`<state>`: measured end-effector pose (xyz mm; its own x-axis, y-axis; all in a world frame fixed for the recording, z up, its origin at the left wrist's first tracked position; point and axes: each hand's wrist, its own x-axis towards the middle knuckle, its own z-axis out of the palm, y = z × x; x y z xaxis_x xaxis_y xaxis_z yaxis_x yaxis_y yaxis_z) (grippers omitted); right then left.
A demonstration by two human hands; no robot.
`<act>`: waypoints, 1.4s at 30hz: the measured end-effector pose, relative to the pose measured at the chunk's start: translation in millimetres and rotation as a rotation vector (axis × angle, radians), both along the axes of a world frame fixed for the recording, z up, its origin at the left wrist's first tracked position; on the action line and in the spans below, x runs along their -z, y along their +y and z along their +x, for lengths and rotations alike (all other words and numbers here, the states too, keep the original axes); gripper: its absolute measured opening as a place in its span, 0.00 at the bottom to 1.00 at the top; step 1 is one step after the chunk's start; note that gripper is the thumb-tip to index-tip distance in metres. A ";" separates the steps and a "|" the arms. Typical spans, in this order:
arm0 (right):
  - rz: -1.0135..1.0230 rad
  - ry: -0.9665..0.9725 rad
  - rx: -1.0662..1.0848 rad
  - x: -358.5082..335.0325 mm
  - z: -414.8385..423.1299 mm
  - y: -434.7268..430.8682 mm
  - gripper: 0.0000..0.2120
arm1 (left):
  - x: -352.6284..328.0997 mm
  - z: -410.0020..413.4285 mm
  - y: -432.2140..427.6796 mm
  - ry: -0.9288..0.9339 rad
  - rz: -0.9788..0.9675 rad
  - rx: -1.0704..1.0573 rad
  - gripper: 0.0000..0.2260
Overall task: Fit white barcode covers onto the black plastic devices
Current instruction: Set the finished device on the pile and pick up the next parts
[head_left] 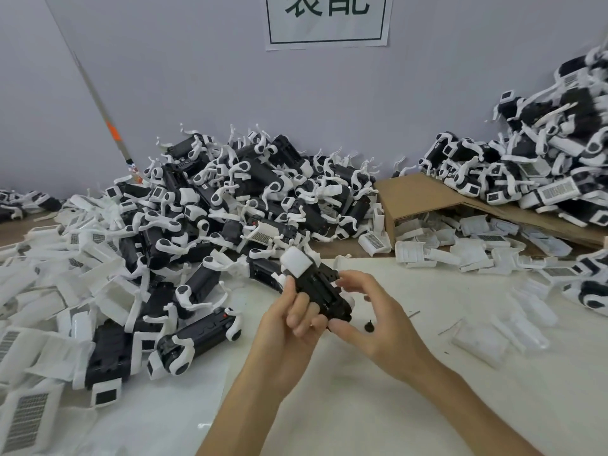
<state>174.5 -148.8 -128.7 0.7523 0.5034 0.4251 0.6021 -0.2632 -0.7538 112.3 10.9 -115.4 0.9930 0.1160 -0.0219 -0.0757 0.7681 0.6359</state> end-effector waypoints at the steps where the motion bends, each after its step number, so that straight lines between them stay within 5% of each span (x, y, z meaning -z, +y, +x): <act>1: -0.007 -0.012 0.005 -0.3 0.4 -1.1 0.32 | -2.0 -0.7 1.4 -0.007 -0.106 0.018 0.24; 6: -0.080 -0.072 -0.004 0.8 -7.5 0.1 0.36 | -4.7 -4.3 1.7 -0.030 -0.294 0.088 0.23; 10: -0.069 -0.167 0.075 1.1 -11.8 1.8 0.29 | -3.0 -2.2 4.0 -0.009 -0.302 0.148 0.20; 14: 0.077 -0.120 0.129 -4.0 -10.4 1.5 0.19 | 3.9 1.5 -1.6 0.094 0.029 0.068 0.13; 17: 0.162 -0.068 0.140 -7.2 -7.3 0.5 0.15 | 9.3 4.4 -10.5 0.147 0.426 -0.025 0.15; 19: 0.234 0.021 0.128 -9.2 -4.0 -1.3 0.16 | 9.4 6.0 -13.2 0.120 0.517 -0.007 0.17; 26: 0.286 0.115 0.054 -7.9 -2.7 -1.2 0.13 | 10.3 6.6 -14.7 0.028 0.529 0.107 0.28; 31: 0.176 0.148 -0.027 -7.7 -5.9 -0.3 0.15 | 8.9 5.9 -12.7 -0.005 0.449 0.100 0.25; 42: 0.157 0.136 -0.047 -9.2 -6.7 -0.8 0.15 | 8.5 0.9 -12.3 -0.078 0.599 0.063 0.18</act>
